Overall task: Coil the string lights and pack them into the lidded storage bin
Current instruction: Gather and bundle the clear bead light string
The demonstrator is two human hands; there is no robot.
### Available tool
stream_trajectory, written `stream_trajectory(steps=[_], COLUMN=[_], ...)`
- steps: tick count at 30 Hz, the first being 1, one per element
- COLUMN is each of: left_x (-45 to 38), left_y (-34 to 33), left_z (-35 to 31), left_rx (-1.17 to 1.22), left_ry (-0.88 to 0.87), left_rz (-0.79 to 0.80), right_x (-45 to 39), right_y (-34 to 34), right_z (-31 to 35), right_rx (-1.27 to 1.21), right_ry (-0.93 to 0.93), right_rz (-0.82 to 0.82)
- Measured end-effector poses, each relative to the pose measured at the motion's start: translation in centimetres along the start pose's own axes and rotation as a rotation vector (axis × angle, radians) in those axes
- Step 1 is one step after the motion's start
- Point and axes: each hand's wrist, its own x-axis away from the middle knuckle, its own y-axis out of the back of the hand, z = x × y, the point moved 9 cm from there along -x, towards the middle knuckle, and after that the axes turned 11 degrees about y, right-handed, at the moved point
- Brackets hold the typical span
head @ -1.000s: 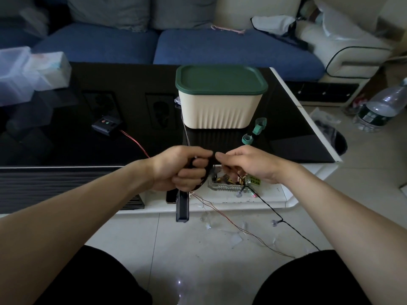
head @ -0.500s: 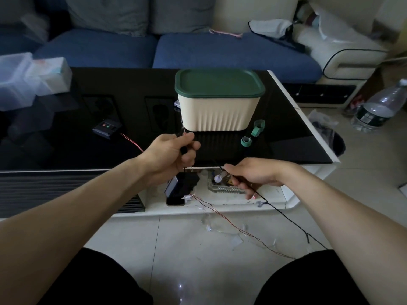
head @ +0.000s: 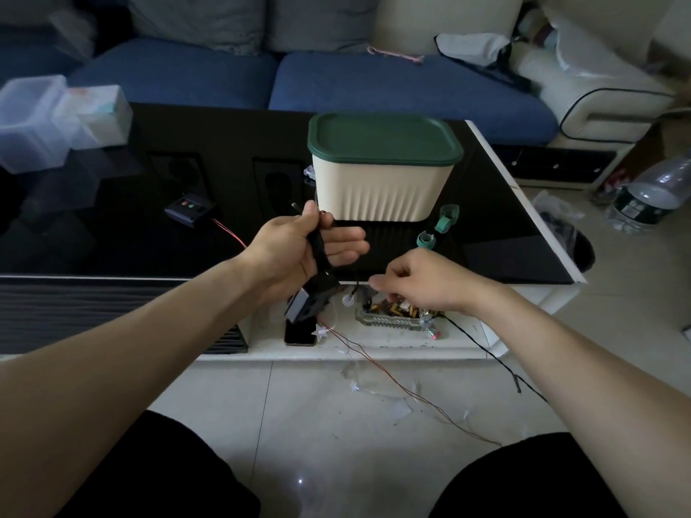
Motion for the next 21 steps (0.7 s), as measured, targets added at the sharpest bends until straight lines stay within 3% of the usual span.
stream_trajectory(steps=[5, 11, 16, 21], left_x=[-0.3, -0.8, -1.0, -0.7], left_y=[-0.2, -0.9, -1.3, -1.8], left_z=[1.2, 3.4, 3.7, 6.2], left_rx=[-0.102, -0.148, -0.174, -0.401], left_ry=[0.036, 0.142, 0.179, 0.295], left_rz=[0.015, 0.052, 0.079, 0.104], right_x=[0.0, 0.4, 0.6, 0.6], right_y=[-0.8, -1.9, -1.4, 0.2], right_z=[2.6, 2.9, 2.9, 3.7], right_rx=[-0.060, -0.224, -0.150, -0.092], right_ry=[0.093, 0.067, 0.110, 0.198], right_rz=[0.018, 0.124, 0.065, -0.069])
